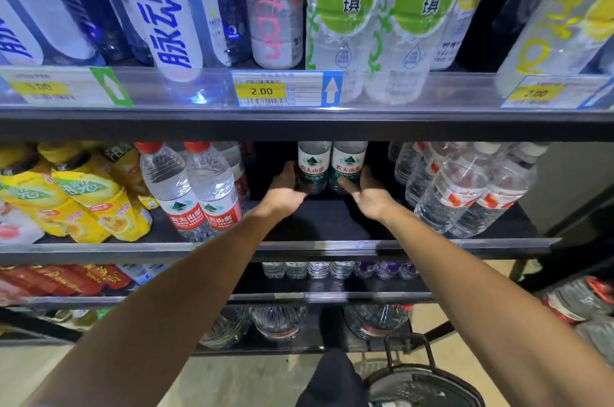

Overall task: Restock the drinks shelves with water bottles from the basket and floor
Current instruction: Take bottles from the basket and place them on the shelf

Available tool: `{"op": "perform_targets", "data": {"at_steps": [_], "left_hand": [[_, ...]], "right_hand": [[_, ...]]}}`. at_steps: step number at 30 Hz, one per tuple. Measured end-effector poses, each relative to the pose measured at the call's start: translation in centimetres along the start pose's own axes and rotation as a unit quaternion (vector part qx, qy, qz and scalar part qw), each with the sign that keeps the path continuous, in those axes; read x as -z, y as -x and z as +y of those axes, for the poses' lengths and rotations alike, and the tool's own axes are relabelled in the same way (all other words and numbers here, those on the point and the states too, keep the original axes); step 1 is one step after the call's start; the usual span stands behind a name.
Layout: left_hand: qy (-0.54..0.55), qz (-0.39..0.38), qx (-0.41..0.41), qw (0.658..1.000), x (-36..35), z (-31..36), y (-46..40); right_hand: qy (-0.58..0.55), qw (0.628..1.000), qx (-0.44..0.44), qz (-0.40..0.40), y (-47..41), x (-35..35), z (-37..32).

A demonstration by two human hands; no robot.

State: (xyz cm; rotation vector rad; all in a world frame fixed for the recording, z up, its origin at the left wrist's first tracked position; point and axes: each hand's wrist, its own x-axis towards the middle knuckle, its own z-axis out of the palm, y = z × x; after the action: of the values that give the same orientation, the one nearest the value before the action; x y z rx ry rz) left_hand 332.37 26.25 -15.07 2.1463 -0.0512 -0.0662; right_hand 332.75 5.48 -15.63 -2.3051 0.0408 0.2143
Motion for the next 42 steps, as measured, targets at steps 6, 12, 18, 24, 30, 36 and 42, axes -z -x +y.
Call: {"op": "perform_targets", "data": {"at_steps": [6,12,18,24,30,36,42], "left_hand": [[-0.056,-0.013,-0.045,0.997,-0.4,-0.3,-0.1],[-0.044,-0.013,-0.033,0.998,-0.9,0.1,-1.0],[-0.077,-0.008,-0.045,0.996,-0.4,0.2,-2.8],[-0.083,-0.028,-0.045,0.995,0.4,0.4,-3.6],[-0.174,-0.072,-0.008,0.982,2.0,1.2,-0.1],[-0.321,-0.142,-0.037,0.936,4.4,2.4,5.1],[-0.422,-0.187,-0.139,0.876,6.7,2.8,10.0]], "right_hand": [[-0.071,0.995,0.069,0.019,-0.4,-0.4,0.5],[-0.085,0.992,0.091,0.028,-2.1,-1.0,0.3],[-0.085,0.989,0.121,0.03,-4.2,-0.8,0.0],[-0.089,0.991,0.098,0.029,-5.1,-0.9,-0.5],[0.007,1.0,0.001,0.024,-0.4,-0.4,-1.9],[0.166,0.985,-0.038,-0.019,7.6,0.9,-4.5],[0.194,0.981,0.01,-0.024,17.0,2.7,-5.6]]}}
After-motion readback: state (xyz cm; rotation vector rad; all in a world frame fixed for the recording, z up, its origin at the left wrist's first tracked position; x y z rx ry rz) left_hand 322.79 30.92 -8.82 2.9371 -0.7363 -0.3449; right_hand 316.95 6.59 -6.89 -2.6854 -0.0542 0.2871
